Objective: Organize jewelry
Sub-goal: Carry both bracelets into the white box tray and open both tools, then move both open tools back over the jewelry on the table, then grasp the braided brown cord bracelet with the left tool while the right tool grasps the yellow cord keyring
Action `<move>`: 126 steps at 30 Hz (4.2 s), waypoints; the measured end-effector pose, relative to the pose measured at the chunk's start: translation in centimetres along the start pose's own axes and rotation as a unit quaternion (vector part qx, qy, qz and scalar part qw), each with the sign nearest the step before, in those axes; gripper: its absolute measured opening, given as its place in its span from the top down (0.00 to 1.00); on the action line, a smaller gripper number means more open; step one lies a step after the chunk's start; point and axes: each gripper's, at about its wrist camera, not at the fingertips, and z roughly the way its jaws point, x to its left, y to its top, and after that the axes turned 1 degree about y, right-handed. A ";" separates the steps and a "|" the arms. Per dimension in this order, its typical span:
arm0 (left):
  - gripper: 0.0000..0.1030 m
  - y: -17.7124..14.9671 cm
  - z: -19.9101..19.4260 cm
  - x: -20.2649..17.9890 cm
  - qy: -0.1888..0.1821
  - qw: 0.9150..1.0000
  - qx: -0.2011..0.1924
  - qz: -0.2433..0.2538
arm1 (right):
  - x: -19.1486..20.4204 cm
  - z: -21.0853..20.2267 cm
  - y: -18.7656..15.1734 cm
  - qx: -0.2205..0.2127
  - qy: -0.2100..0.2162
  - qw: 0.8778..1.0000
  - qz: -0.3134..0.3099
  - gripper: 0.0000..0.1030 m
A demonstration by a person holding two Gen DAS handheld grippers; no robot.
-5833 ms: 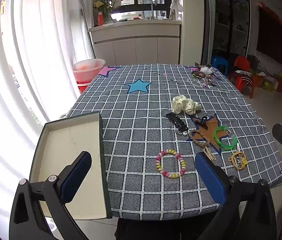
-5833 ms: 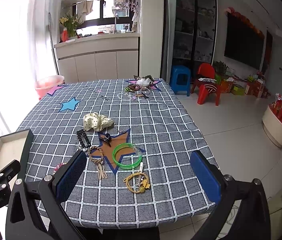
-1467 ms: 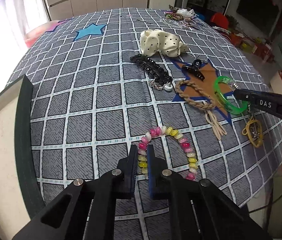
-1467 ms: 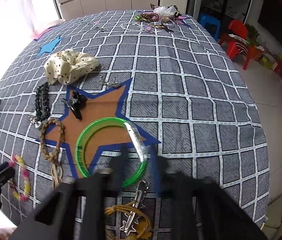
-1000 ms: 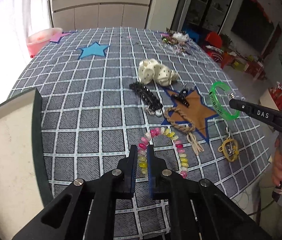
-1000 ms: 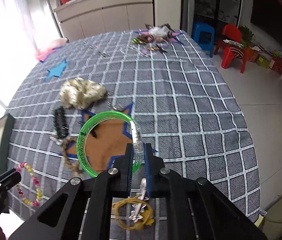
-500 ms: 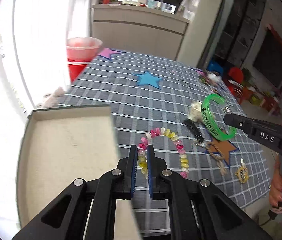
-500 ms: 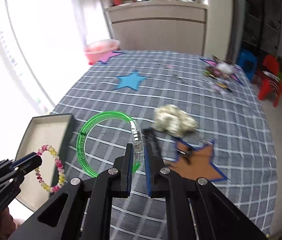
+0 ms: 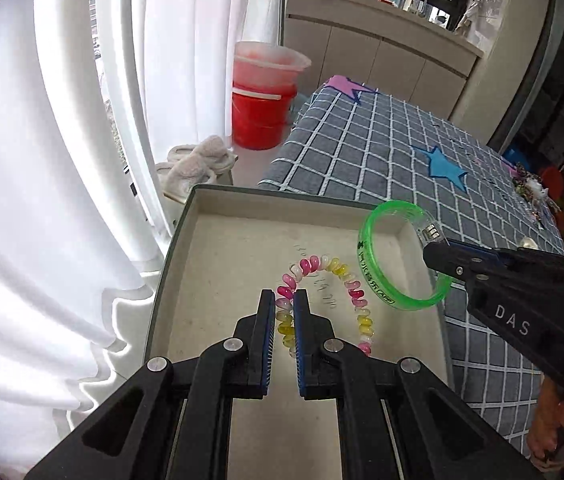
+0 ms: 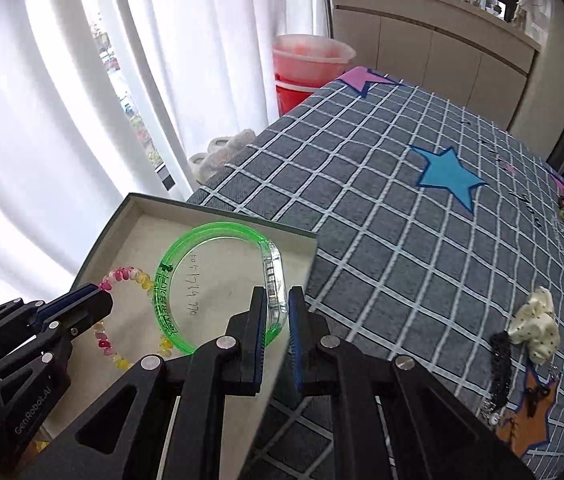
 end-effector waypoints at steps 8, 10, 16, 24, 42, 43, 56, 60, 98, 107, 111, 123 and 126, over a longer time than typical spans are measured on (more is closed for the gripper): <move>0.84 0.9 4.3 0.1 0.017 0.999 0.031 0.008 | 0.3 5.0 0.9 0.043 -0.026 0.999 -0.020 0.89; 0.84 1.5 5.3 -0.4 0.018 0.999 0.036 0.015 | 0.0 5.2 1.2 0.044 -0.041 0.998 -0.026 0.89; 0.83 2.8 7.3 -2.7 0.022 0.998 0.044 0.042 | -3.0 5.6 1.1 0.055 -0.068 0.996 -0.011 0.89; 0.83 3.1 7.9 -4.3 0.040 0.996 0.046 0.069 | -4.9 6.0 1.3 0.055 -0.065 0.996 0.004 0.83; 0.00 2.8 4.2 -5.8 0.053 0.994 -0.003 0.091 | -7.4 -2.2 -0.1 -0.023 -0.017 0.995 0.095 0.48; 0.00 2.7 3.7 -6.0 0.053 0.994 -0.010 0.093 | -7.7 -2.7 -0.5 -0.026 -0.015 0.994 0.102 0.44; 0.00 -0.8 -3.0 -10.6 -0.031 0.990 -0.030 0.131 | -10.7 -9.7 -7.7 -0.065 0.001 0.985 0.163 0.12; 0.00 -2.4 -4.6 -13.5 -0.048 0.987 -0.031 0.152 | -12.6 -11.9 -10.8 -0.078 -0.001 0.978 0.192 0.11; 0.00 -11.0 -1.4 -27.6 -0.099 0.970 0.049 0.215 | -24.8 -16.8 -29.3 -0.041 -0.142 0.937 0.318 0.15; 0.00 -9.4 0.7 -31.0 -0.138 0.968 0.065 0.199 | -26.0 -16.1 -30.3 -0.031 -0.136 0.939 0.315 0.41; 0.03 -9.3 1.6 -32.4 -0.131 0.969 0.065 0.201 | -26.0 -15.6 -30.0 -0.033 -0.132 0.943 0.303 0.46; 0.43 -9.5 3.8 -34.1 -0.103 0.970 0.081 0.206 | -25.4 -14.4 -28.9 -0.023 -0.143 0.955 0.259 0.63; 0.71 -9.5 3.7 -33.9 -0.109 0.969 0.080 0.206 | -25.1 -14.2 -28.6 -0.023 -0.141 0.959 0.247 0.88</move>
